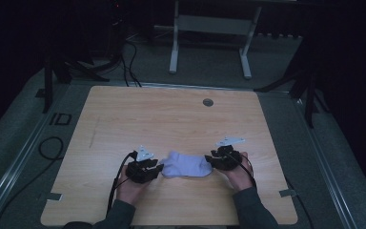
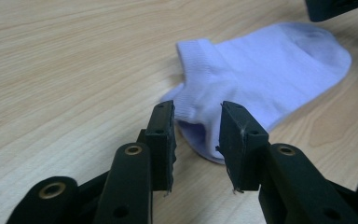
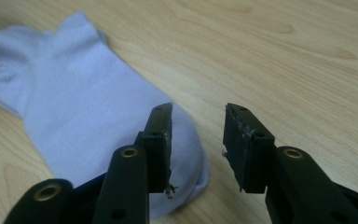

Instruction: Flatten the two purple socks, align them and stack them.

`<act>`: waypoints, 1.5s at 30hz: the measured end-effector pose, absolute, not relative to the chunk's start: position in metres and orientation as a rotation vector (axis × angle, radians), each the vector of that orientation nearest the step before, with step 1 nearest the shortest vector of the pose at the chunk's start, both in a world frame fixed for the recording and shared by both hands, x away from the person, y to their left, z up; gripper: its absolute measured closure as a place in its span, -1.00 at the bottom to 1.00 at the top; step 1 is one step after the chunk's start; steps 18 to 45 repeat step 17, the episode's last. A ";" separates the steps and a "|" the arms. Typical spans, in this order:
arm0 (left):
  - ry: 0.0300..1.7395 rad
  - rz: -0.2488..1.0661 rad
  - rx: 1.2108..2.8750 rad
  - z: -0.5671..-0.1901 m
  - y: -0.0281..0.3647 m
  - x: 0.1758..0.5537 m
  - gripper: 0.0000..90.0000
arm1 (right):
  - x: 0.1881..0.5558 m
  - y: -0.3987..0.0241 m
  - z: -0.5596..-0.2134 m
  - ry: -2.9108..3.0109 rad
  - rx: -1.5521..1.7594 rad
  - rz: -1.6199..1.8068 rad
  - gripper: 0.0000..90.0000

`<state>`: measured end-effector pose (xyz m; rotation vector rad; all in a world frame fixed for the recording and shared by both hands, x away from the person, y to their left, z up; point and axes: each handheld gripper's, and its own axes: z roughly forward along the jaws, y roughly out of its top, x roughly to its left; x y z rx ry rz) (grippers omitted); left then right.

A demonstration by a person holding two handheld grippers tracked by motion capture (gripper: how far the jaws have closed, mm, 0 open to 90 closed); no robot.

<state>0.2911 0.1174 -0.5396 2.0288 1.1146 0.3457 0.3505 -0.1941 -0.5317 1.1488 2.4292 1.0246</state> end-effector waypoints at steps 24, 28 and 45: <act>1.219 0.484 2.001 -0.544 0.132 0.301 0.36 | 0.357 -0.218 -0.535 2.366 1.230 1.053 0.26; 1.219 0.484 2.001 -0.544 0.132 0.301 0.36 | 0.357 -0.218 -0.535 2.366 1.230 1.053 0.26; 1.219 0.484 2.001 -0.544 0.132 0.301 0.36 | 0.357 -0.218 -0.535 2.366 1.230 1.053 0.26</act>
